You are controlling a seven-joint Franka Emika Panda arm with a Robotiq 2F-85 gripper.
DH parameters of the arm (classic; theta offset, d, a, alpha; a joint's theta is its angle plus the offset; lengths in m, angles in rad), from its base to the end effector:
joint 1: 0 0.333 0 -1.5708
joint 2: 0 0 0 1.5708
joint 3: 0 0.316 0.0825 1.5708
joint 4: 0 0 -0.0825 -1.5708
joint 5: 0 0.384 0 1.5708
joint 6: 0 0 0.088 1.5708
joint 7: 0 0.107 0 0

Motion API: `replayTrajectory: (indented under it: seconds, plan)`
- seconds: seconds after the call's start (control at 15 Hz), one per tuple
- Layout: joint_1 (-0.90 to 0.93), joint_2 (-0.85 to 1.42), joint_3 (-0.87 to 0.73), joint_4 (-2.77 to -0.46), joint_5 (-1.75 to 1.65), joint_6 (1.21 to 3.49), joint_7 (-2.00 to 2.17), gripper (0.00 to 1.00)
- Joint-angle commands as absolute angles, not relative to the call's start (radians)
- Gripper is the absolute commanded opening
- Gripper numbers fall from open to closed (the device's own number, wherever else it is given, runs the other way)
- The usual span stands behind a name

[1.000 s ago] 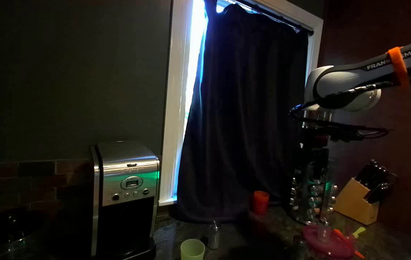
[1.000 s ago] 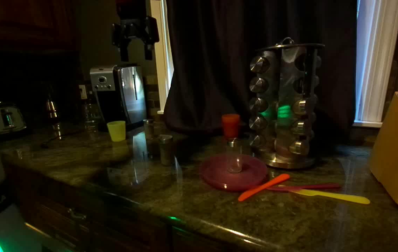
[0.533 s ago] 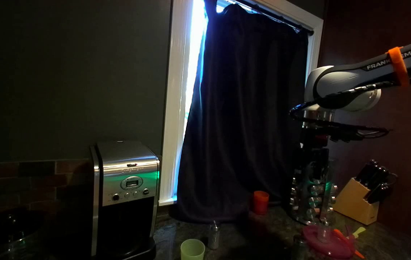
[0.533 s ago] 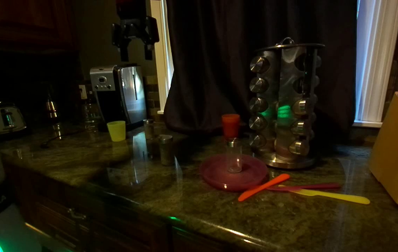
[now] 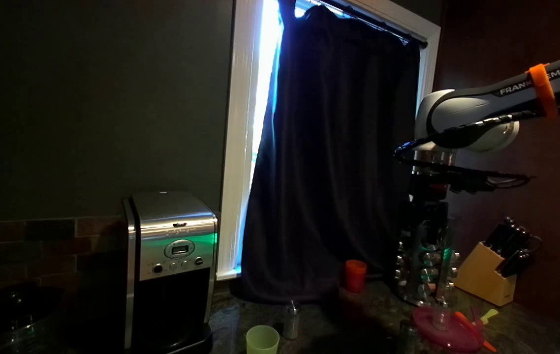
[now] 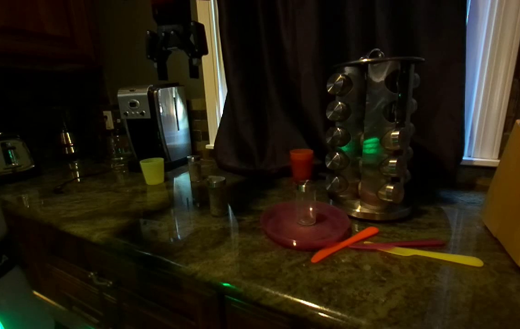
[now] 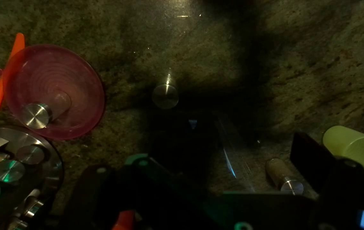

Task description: Draw the curtain open.

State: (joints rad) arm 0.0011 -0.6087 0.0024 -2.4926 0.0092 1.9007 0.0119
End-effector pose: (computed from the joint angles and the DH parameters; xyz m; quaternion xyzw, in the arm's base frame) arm 0.3675 0.0020 0.4941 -0.9999 0.0059 -0.0084 0.0037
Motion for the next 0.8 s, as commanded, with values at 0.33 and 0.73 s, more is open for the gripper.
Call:
replayTrajectory:
  seconds: [0.33,0.73]
  plan:
    - [0.001,-0.608,0.003,-2.490,0.009,1.898,0.011,1.00]
    - [-0.009,-0.585,0.019,-2.399,-0.019,1.857,0.032,1.00]
